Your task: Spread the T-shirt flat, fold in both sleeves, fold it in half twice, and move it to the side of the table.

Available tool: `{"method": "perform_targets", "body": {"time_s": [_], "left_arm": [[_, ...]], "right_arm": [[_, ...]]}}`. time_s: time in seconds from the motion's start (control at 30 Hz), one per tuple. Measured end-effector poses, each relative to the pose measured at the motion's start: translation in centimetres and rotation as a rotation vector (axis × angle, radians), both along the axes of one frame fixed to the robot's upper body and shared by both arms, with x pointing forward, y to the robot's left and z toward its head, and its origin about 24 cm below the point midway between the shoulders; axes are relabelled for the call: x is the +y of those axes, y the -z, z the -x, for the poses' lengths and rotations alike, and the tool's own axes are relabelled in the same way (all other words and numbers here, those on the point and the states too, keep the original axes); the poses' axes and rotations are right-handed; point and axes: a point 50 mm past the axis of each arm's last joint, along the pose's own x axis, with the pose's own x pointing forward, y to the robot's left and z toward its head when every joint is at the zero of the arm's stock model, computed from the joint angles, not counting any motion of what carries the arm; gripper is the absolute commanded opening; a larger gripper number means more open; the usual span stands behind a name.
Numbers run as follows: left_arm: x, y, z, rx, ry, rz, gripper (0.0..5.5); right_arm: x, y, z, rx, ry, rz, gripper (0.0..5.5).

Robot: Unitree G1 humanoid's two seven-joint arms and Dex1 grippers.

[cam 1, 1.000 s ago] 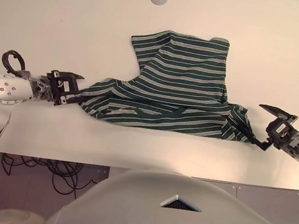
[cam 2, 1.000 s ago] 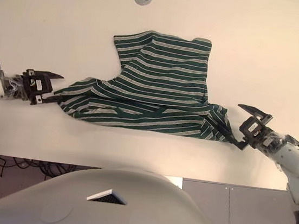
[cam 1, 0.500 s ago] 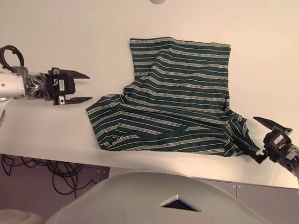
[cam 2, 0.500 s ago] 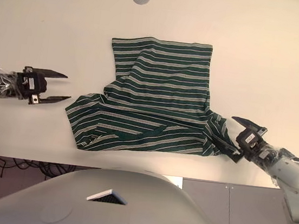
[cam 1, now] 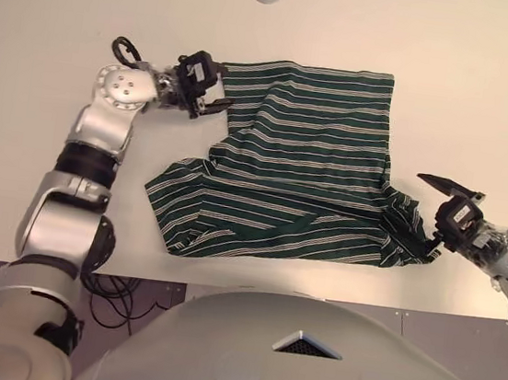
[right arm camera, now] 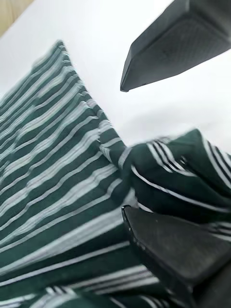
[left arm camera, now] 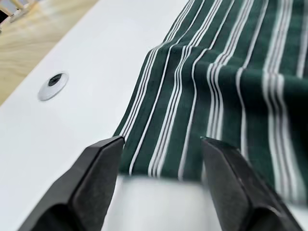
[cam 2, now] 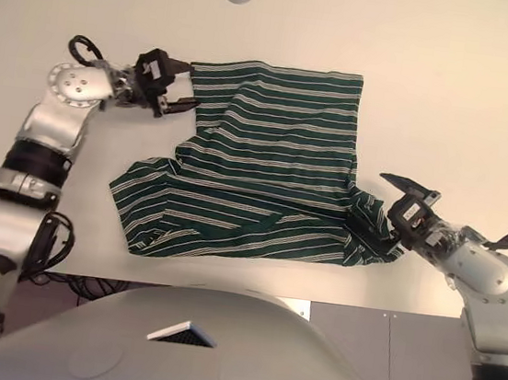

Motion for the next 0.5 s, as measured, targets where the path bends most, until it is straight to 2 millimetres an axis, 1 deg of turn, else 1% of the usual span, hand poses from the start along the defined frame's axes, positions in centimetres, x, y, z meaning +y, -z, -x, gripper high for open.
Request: {"method": "perform_targets", "body": {"time_s": [0.07, 0.1, 0.13, 0.2, 0.33, 0.4, 0.5], "left_arm": [[-1.1, 0.0, -1.6, -0.006, -0.032, -0.031, 2.87], [-1.4, -0.1, -2.2, -0.017, -0.048, -0.06, 2.87], [-1.5, -0.1, -2.7, -0.028, -0.064, -0.092, 2.87], [-1.1, 0.0, -3.1, -0.057, -0.085, -0.177, 2.87], [0.0, 0.0, -3.5, -0.108, -0.132, -0.256, 2.87], [0.4, 0.0, -3.5, -0.133, -0.146, -0.261, 2.87], [0.6, -0.4, -3.5, -0.168, -0.152, -0.204, 2.87]], "right_arm": [[0.9, 0.3, -0.7, -0.001, -0.017, -0.03, 4.36], [1.0, 0.8, -0.7, 0.016, -0.032, -0.019, 4.36], [0.8, 1.2, -0.6, 0.04, -0.027, -0.007, 4.36], [0.5, 1.5, -0.4, 0.054, -0.033, 0.013, 4.36], [-0.1, 1.7, -0.1, 0.067, -0.037, 0.034, 4.36], [-0.3, 1.4, -0.5, 0.047, -0.031, 0.04, 4.36], [-0.4, 1.2, -1.0, 0.016, -0.031, 0.033, 4.36]]}}
